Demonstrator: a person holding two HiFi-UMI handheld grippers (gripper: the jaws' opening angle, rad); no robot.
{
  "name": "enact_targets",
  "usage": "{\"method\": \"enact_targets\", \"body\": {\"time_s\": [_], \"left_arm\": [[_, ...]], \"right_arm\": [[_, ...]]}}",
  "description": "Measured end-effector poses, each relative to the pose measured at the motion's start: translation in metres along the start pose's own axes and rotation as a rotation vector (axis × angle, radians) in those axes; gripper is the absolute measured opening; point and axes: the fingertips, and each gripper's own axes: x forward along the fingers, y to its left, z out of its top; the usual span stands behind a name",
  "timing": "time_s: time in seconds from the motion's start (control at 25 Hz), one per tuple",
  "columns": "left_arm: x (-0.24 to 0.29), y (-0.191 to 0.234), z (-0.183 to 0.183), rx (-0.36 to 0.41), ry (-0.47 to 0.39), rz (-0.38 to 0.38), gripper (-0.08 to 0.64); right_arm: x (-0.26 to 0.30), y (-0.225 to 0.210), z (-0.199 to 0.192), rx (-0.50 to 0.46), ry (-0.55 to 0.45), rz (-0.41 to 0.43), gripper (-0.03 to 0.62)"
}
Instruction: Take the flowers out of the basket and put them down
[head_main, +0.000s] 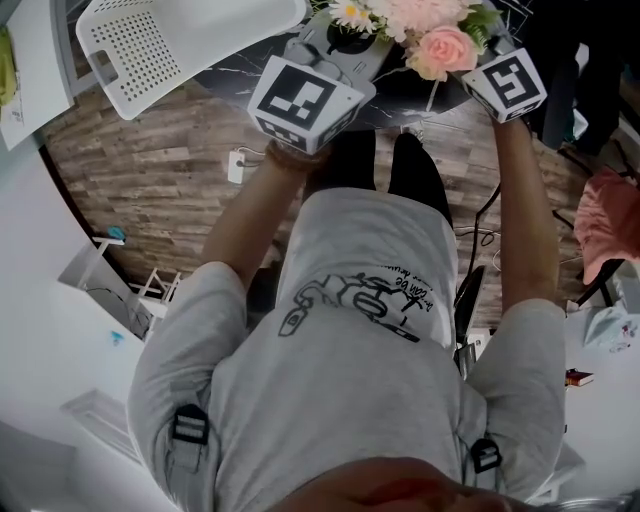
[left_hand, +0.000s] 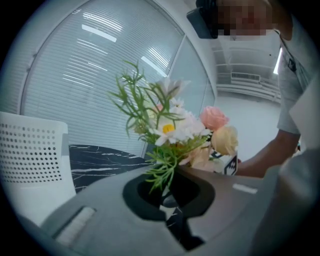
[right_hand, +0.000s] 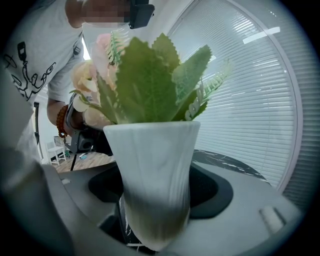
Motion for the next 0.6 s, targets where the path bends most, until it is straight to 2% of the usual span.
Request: {"method": "enact_targets", "body": {"time_s": [0.6], "left_arm": [[-0.0049,0.0055,-0.0051,0.003,0.002,0.014,0.003]], "right_arm": [[0.0048,0.0030,-0.0033,-0.024,0.014,-0.005,0.371]]}}
